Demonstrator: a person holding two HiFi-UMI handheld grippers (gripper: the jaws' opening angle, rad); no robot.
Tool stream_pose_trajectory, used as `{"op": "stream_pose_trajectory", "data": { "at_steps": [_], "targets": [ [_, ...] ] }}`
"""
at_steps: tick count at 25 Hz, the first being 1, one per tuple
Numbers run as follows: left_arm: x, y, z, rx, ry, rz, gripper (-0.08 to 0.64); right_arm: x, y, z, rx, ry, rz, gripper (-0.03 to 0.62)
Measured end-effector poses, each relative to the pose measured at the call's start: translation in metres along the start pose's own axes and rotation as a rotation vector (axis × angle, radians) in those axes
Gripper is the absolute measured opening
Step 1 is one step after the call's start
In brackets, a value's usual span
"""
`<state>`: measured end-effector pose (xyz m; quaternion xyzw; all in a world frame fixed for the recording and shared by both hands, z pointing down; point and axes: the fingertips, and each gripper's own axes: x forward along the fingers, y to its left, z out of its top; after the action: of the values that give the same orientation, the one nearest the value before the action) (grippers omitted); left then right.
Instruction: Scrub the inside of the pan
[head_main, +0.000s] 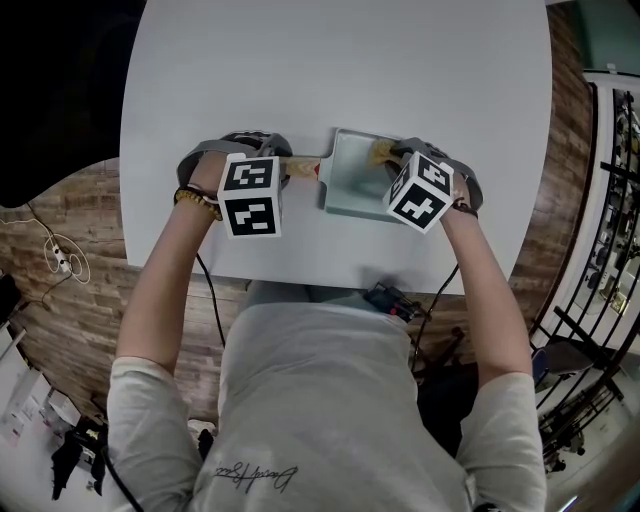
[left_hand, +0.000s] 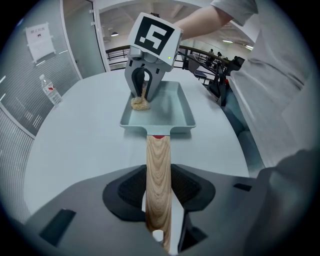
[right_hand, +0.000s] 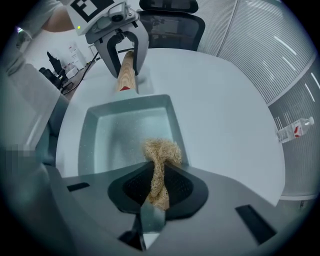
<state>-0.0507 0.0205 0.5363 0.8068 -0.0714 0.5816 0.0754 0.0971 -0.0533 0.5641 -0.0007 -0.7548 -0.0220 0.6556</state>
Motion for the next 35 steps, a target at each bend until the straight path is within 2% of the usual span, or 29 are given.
{"op": "stream_pose_trajectory", "data": {
  "at_steps": [9,20,27,31,35],
  "targets": [
    [0.001,0.006,0.001,-0.012,0.013,0.022,0.153,-0.002,0.025,-0.009,-0.042,0.034,0.033,0.072],
    [0.003,0.011,0.001,-0.013,0.026,0.037,0.153,-0.006,0.07,-0.023,-0.037,0.062,0.181,0.071],
    [0.002,0.012,0.003,-0.013,0.031,0.032,0.155,-0.01,0.084,-0.029,-0.044,0.076,0.272,0.069],
    [0.002,0.009,0.004,0.019,0.048,0.023,0.153,-0.01,0.084,-0.029,-0.033,0.069,0.266,0.069],
    [0.001,0.004,0.001,0.044,0.064,0.011,0.153,-0.009,0.063,-0.026,0.008,0.033,0.176,0.071]
  ]
}}
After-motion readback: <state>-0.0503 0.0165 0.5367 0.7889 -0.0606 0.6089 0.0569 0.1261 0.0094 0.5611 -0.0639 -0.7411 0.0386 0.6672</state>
